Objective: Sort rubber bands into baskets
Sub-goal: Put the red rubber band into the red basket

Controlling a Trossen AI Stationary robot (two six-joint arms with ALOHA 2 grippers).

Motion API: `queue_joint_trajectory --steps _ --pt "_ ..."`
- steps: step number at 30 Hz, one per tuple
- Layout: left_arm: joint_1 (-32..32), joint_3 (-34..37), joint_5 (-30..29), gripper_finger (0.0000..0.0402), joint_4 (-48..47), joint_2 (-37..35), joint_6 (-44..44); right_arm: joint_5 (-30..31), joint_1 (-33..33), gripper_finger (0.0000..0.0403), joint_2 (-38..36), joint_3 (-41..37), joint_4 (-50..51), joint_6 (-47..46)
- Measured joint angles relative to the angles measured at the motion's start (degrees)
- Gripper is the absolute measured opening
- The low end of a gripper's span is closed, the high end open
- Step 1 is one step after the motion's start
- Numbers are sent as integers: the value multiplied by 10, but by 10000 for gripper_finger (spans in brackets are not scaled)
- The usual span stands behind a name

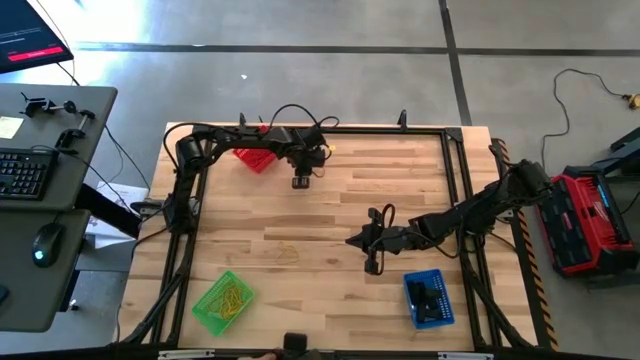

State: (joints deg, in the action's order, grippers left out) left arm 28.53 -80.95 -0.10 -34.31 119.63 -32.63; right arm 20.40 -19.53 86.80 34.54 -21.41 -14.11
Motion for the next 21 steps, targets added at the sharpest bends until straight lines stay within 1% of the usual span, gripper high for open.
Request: queue_joint_trajectory --steps 2,4,7,11,14,21 --pt "0 0 4 26 -8 0 -5 0 0 0 0 0 0 0" --pt "-1 -1 3 8 -16 0 -7 0 0 0 0 0 0 0" --pt "-1 -1 -10 7 -38 -5 -12 0 0 0 0 0 0 0" --pt "-11 4 -57 2 -81 -28 -16 0 0 0 0 0 0 -4" --pt "-20 2 -73 1 -79 -69 -11 0 0 0 0 0 3 -9" --pt "-32 2 -72 0 -93 -192 30 0 0 0 0 0 5 -11"
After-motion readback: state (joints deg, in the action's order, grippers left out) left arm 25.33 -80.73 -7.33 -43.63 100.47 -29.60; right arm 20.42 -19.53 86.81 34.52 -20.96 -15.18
